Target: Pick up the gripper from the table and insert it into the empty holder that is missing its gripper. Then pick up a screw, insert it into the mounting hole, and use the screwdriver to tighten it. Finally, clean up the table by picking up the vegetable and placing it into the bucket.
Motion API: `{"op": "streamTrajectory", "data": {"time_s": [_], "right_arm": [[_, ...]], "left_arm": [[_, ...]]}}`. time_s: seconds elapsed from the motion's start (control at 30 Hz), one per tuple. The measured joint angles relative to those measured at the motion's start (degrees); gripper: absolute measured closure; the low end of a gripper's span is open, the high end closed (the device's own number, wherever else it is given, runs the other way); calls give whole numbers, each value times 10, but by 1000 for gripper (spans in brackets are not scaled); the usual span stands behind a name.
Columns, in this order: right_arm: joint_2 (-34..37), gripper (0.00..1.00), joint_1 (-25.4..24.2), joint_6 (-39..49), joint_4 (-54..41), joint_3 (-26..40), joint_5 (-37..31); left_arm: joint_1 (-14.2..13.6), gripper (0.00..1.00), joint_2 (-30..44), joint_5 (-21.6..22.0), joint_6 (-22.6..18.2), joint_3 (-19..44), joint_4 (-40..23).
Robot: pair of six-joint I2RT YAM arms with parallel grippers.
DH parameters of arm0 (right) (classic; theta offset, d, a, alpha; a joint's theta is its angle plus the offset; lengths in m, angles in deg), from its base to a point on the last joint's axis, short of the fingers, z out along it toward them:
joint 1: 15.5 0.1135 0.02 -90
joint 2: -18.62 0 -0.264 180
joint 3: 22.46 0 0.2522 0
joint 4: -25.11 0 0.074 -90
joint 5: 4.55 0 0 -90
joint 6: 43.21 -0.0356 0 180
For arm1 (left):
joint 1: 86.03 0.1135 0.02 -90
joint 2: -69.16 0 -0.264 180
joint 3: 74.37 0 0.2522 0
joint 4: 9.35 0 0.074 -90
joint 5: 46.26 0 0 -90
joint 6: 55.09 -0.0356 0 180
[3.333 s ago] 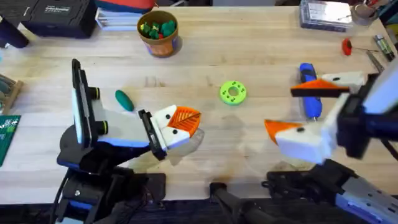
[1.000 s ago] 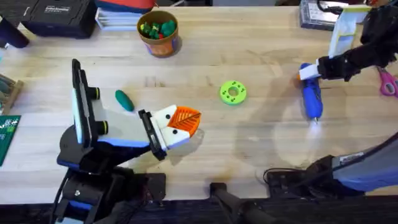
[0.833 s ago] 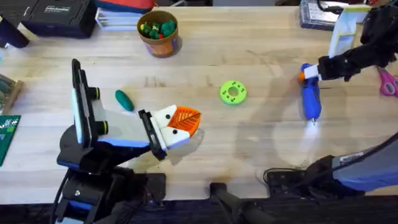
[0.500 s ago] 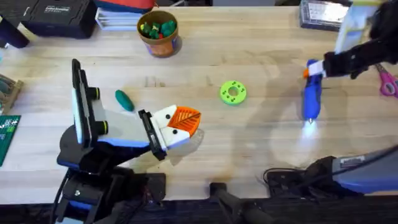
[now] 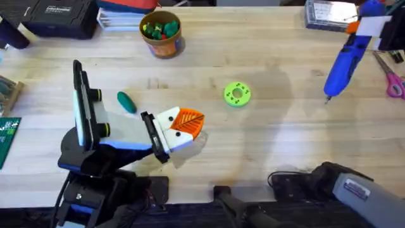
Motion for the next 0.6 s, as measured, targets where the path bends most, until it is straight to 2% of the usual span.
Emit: {"op": "streamTrajectory", "data": {"time_s": [0.1, 0.23, 0.43, 0.6], "right_arm": [[-60, 972, 30, -19, 37, -37, 18], [-134, 972, 98, -59, 121, -103, 32], [-221, 972, 241, -146, 330, -213, 40], [-240, 972, 372, -189, 468, -253, 45]], "left_arm": [[0, 987, 0, 0, 0, 0, 0], [0, 987, 0, 0, 0, 0, 0], [0, 987, 0, 0, 0, 0, 0], [0, 987, 0, 0, 0, 0, 0]]}}
